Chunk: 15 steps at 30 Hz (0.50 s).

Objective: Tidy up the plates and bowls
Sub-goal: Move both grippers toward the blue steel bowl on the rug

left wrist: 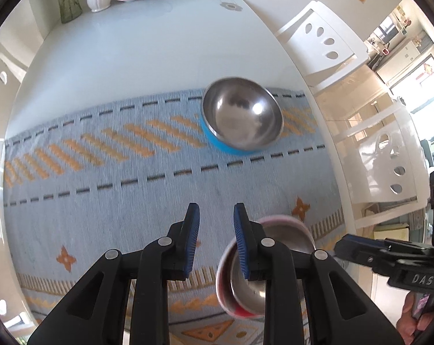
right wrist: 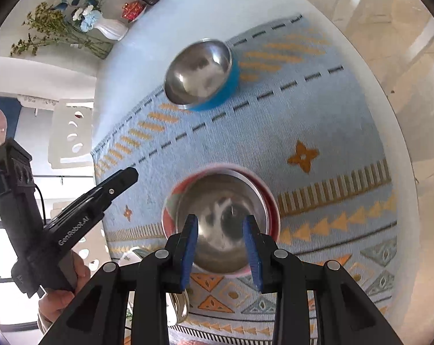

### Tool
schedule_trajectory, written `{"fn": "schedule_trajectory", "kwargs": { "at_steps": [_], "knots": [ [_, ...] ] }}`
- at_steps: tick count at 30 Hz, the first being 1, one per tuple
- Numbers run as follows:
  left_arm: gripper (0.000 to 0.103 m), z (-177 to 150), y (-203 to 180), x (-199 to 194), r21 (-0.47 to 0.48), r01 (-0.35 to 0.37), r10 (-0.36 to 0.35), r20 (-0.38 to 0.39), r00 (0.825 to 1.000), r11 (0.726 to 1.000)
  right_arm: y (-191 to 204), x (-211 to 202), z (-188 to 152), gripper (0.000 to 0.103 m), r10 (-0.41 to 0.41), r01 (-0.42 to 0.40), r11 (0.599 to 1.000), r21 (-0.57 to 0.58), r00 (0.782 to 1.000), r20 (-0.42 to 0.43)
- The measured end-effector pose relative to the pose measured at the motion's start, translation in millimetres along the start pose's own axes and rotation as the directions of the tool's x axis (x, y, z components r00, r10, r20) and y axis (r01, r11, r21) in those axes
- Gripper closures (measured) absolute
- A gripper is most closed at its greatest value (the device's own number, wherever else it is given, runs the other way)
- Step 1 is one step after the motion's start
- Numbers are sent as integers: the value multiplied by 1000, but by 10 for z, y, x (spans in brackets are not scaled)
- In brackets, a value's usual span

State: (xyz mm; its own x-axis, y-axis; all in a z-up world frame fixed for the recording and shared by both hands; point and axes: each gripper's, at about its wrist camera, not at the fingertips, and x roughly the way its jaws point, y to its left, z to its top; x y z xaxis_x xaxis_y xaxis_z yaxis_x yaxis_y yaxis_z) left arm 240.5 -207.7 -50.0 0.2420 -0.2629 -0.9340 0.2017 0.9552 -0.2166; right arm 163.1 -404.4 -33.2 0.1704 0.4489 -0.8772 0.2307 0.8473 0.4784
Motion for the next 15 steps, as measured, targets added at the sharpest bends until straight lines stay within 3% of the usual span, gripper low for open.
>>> {"fn": "schedule_trajectory", "kwargs": {
  "at_steps": [5, 13, 14, 15],
  "knots": [
    [81, 209, 17, 130, -29, 15, -15, 3, 1000, 999, -42, -37, 366, 72, -13, 13, 1000, -15, 1000, 19],
    [81, 476, 31, 362, -6, -10, 10, -13, 1000, 1000, -215, 91, 881, 71, 38, -38, 999, 29, 999, 12],
    [81, 517, 47, 393, -9, -13, 13, -13, 1000, 1000, -234, 93, 940, 70, 36, -36, 999, 37, 999, 11],
    [81, 576, 69, 444, -12, -13, 12, -16, 1000, 1000, -264, 93, 1020, 62, 32, -33, 999, 42, 999, 14]
  ]
}}
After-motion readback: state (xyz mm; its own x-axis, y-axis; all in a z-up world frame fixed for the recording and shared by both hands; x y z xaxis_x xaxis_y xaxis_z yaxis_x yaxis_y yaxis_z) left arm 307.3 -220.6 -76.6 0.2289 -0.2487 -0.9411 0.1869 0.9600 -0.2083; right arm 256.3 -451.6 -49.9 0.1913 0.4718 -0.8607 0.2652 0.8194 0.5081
